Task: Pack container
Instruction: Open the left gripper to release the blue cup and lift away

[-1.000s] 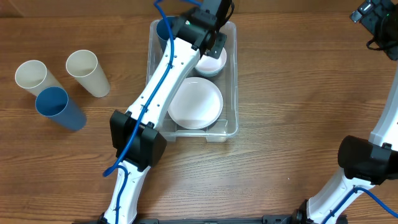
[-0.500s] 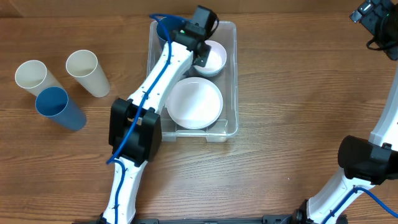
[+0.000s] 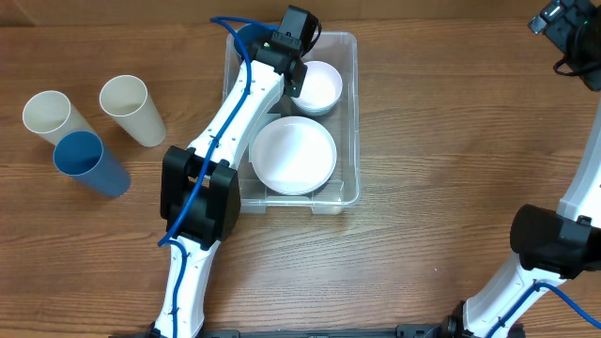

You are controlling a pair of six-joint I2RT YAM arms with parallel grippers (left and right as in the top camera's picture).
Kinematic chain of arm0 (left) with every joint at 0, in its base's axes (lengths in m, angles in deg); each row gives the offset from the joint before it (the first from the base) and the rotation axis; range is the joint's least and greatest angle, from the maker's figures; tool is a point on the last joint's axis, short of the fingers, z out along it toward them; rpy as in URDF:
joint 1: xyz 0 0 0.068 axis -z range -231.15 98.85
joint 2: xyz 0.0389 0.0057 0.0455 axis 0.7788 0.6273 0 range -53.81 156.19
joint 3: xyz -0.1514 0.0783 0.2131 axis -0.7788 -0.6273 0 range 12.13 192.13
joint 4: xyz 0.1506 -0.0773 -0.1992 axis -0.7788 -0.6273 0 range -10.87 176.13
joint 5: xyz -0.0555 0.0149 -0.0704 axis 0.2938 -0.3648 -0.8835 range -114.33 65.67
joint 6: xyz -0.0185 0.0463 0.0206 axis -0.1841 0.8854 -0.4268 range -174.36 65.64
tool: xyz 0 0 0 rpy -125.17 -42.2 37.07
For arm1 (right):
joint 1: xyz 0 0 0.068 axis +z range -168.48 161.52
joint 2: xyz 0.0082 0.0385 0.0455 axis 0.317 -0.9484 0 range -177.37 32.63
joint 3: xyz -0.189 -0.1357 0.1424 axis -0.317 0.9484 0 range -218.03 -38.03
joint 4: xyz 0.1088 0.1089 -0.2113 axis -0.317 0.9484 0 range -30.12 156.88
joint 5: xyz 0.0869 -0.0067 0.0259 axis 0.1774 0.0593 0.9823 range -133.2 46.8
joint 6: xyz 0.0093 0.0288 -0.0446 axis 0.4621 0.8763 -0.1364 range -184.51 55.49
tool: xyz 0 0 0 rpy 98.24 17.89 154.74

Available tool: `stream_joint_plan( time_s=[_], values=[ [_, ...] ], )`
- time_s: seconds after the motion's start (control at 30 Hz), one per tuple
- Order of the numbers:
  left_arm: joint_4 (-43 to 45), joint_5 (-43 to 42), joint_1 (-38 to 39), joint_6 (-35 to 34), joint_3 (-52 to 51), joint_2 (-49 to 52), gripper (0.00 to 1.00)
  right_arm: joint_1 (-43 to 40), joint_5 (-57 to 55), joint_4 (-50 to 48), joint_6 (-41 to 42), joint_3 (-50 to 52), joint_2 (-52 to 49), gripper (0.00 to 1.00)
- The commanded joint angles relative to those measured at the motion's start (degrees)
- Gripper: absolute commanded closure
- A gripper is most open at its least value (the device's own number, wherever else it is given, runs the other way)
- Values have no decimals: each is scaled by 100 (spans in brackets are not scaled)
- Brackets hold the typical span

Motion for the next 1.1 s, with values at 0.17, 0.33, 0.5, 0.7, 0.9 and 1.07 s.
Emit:
stream_joint_plan(
  time_s=[0.17,0.33,0.5,0.7,0.9,1.07],
  values=[
    [-61,603,-44,26,-35,20,96,11,-42,-28,24,-39,28,0],
    [-81,686,-166,24,-35,20,96,11,-42,-28,24,-39,28,0],
    [-81,815,-229,26,-35,20,96,11,-42,-26,24,-39,28,0],
    [-81,678,-133,22,-33,20,96,11,-42,-28,24,-39,28,0],
    [-173,678,402,26,92,-26,96,11,-42,-26,24,-39,28,0],
    [-1263,592,704,-328,1285,-52,58,11,-42,-26,24,-39,28,0]
  ],
)
